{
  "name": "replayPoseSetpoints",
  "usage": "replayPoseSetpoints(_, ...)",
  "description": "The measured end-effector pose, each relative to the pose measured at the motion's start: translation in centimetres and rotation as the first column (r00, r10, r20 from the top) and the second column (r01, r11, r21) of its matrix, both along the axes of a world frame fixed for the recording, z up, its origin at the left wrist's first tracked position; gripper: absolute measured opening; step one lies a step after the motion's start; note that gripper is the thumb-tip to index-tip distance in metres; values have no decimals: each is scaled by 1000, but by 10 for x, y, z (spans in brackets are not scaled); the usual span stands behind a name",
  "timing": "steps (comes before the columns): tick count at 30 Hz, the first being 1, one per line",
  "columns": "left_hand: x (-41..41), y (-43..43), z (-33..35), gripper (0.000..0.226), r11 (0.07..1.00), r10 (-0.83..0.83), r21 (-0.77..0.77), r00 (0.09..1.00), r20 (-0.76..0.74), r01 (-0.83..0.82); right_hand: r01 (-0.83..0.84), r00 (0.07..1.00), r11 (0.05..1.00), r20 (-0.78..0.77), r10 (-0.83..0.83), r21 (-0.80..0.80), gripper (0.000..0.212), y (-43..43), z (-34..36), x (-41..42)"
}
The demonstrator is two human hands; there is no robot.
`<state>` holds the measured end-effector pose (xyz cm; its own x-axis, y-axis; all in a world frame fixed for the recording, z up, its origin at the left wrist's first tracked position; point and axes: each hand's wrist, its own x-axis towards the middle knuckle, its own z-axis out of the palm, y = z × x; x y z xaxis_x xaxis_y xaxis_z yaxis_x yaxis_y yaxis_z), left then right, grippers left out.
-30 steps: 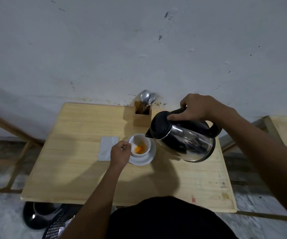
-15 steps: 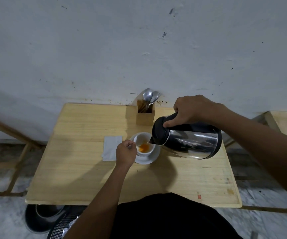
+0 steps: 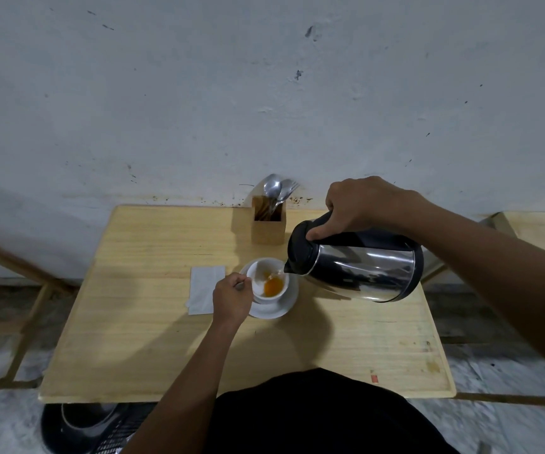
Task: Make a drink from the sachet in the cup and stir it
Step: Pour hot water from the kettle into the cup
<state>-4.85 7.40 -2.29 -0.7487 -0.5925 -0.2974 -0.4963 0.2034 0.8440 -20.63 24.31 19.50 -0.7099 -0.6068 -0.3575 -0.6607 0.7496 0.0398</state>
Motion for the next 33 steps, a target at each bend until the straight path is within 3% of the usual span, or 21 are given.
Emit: replayPoseSetpoints(33, -1, 3, 6, 13, 1000, 8, 12, 1000, -8, -8, -20, 1000, 1000, -18, 20, 1, 65, 4, 4, -3)
